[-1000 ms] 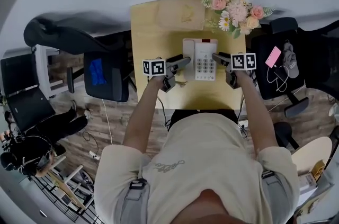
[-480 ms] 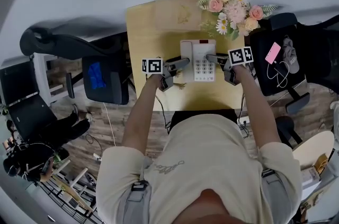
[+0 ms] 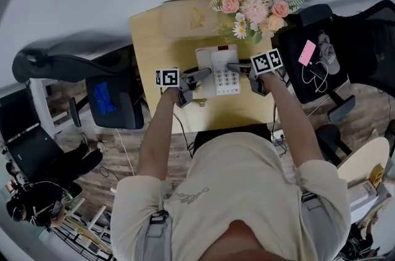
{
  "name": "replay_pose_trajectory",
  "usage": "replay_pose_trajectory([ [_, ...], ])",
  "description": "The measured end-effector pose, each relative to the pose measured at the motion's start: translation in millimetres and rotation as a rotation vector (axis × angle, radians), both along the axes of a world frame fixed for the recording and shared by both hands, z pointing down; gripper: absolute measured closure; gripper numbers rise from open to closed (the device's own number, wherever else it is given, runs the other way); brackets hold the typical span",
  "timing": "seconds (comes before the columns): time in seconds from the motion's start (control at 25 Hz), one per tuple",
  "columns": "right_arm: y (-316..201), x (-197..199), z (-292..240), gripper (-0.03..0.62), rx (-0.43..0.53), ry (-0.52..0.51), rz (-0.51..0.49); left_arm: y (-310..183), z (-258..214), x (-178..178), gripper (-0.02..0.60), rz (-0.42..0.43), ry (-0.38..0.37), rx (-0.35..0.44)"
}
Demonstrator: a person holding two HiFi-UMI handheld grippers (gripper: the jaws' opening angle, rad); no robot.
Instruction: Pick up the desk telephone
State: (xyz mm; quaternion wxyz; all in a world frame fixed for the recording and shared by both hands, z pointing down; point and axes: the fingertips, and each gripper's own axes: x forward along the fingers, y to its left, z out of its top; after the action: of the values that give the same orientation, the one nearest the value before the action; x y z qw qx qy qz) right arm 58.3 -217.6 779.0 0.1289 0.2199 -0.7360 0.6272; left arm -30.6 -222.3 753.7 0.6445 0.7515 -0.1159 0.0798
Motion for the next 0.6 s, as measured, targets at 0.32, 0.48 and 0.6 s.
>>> replay_pose_trajectory([
  [0.32,2,2,-1,0.373,0.015,0.003,0.013,-2,1,-5,0.189,-0.074,0.029,0.013],
  [0.48,0,1,-12,0.373,0.058,0.01,0.016,-2,-10,-7,0.189,-0.09,0.043,0.045],
  [0.6,-1,-1,-26,0.373,0.105,0.012,0.003,-2,-19,-11,0.189,-0.087,0.035,0.103],
])
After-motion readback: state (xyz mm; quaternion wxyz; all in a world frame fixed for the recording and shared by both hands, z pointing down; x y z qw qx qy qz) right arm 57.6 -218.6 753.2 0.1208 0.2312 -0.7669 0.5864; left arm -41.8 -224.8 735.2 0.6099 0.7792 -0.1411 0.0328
